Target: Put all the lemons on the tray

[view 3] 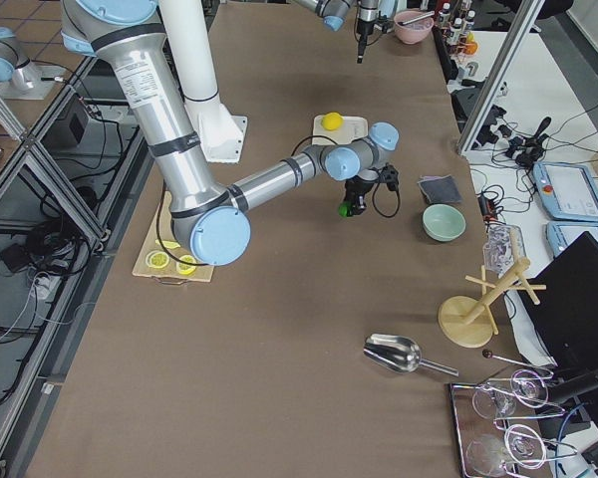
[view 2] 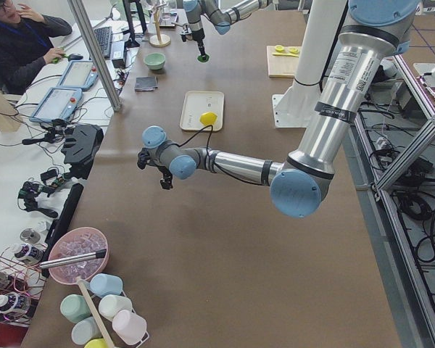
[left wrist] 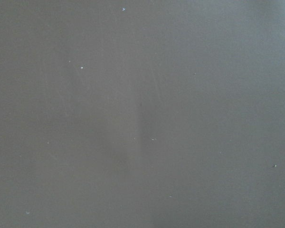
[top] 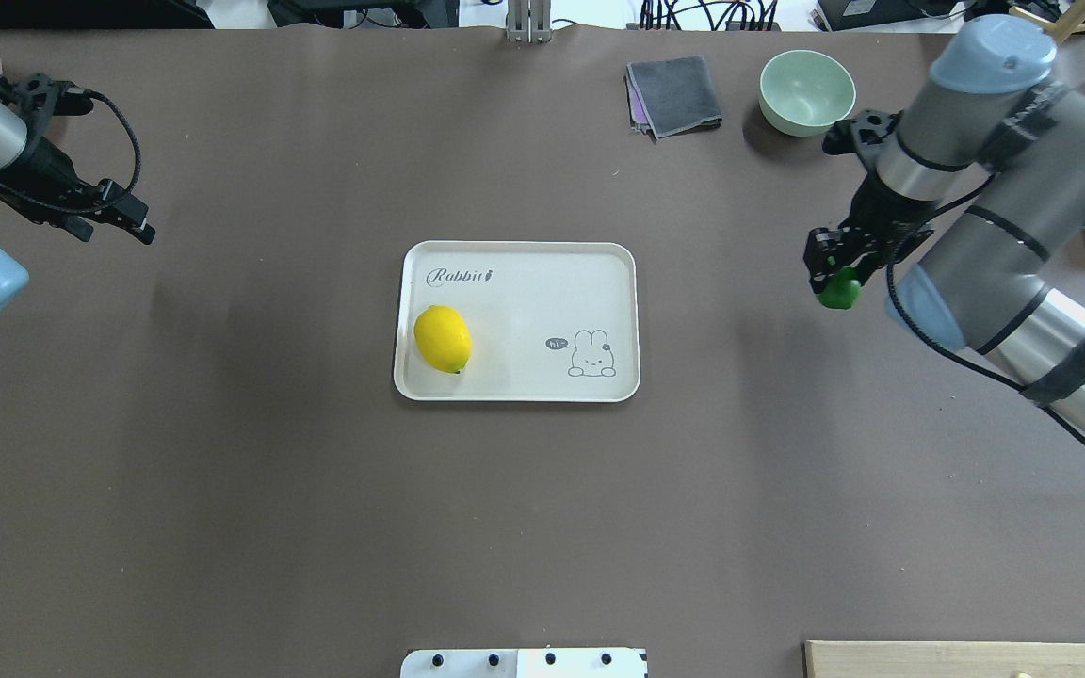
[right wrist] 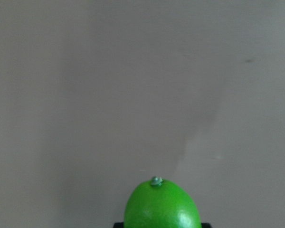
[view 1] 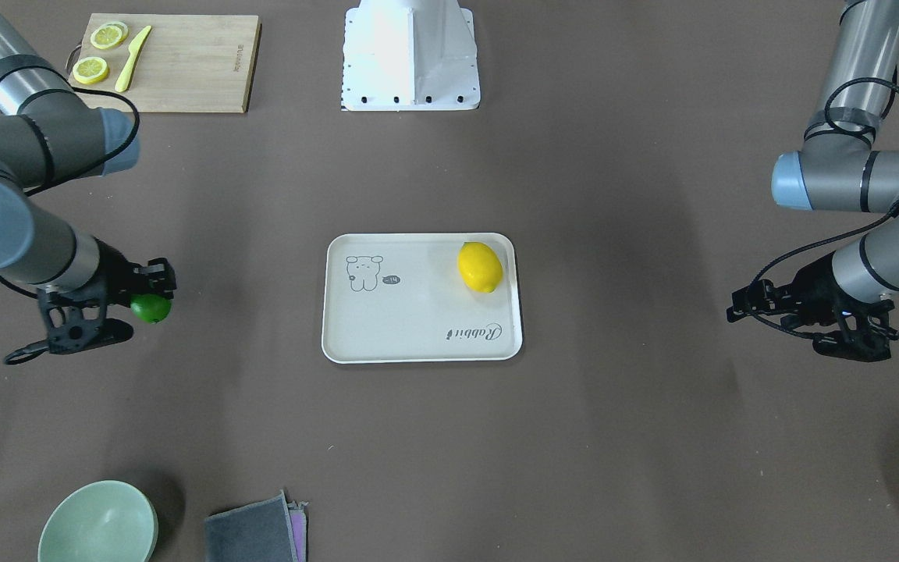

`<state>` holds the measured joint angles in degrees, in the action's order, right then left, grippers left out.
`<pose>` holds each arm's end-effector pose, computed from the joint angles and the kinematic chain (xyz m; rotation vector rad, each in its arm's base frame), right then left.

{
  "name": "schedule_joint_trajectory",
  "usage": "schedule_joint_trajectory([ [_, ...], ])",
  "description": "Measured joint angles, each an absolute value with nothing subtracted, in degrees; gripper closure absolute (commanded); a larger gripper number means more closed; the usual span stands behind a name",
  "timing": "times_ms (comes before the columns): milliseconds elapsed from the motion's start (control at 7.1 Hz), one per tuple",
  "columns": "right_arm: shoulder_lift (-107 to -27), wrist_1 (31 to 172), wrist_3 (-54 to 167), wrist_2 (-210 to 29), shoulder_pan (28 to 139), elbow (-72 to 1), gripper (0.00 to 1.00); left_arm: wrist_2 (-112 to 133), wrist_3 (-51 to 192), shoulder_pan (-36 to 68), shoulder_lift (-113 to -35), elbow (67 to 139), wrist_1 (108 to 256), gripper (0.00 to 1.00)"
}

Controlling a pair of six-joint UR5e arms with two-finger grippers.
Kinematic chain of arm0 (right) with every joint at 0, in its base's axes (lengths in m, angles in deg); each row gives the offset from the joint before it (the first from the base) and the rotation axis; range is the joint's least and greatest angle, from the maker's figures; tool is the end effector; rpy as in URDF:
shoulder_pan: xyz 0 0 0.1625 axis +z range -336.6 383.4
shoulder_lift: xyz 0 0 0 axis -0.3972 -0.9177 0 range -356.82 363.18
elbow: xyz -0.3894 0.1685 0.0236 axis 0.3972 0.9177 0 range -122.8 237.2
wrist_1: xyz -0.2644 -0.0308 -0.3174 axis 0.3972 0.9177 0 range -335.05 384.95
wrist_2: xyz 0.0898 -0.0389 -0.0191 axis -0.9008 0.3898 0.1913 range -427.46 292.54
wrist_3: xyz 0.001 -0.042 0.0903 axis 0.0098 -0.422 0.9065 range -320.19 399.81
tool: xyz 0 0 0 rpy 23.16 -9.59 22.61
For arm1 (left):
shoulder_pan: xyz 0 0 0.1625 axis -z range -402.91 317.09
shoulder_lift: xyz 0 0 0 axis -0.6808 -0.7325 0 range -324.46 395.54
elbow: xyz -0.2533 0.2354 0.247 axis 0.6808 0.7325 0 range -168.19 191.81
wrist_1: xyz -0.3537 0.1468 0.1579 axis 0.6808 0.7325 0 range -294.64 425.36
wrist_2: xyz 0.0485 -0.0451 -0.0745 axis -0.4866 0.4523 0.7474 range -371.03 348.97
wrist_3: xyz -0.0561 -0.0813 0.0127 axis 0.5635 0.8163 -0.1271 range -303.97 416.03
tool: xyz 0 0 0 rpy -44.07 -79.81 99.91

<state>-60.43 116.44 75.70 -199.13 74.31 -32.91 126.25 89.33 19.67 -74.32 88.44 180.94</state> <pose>-0.3651 -0.5559 0.3935 -0.1048 -0.8222 -0.2116 0.2480 -0.6085 0.5221 0.0489 0.9579 0.1361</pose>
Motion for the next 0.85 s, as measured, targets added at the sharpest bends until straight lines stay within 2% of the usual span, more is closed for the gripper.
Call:
schedule_joint_trajectory([
  [282, -51.4, 116.4, 94.0, -194.6, 65.6, -32.4, 1.0, 126.3, 89.3, 19.7, -74.3, 88.5, 180.9, 0.03],
  [563, -44.3, 116.4, 103.4, -190.6, 60.5, -29.5, 1.0, 126.3, 89.3, 19.7, -74.3, 88.5, 180.9, 0.03],
  [704, -42.3, 116.3, 104.7, -189.8, 59.7, -27.6, 0.21, 126.3, 89.3, 19.7, -74.2, 88.5, 181.0, 0.03],
  [845, -41.3, 116.2, 104.8, -188.7, 59.3, -26.4, 0.0, 126.3, 89.3, 19.7, -74.2, 88.5, 181.0, 0.03],
])
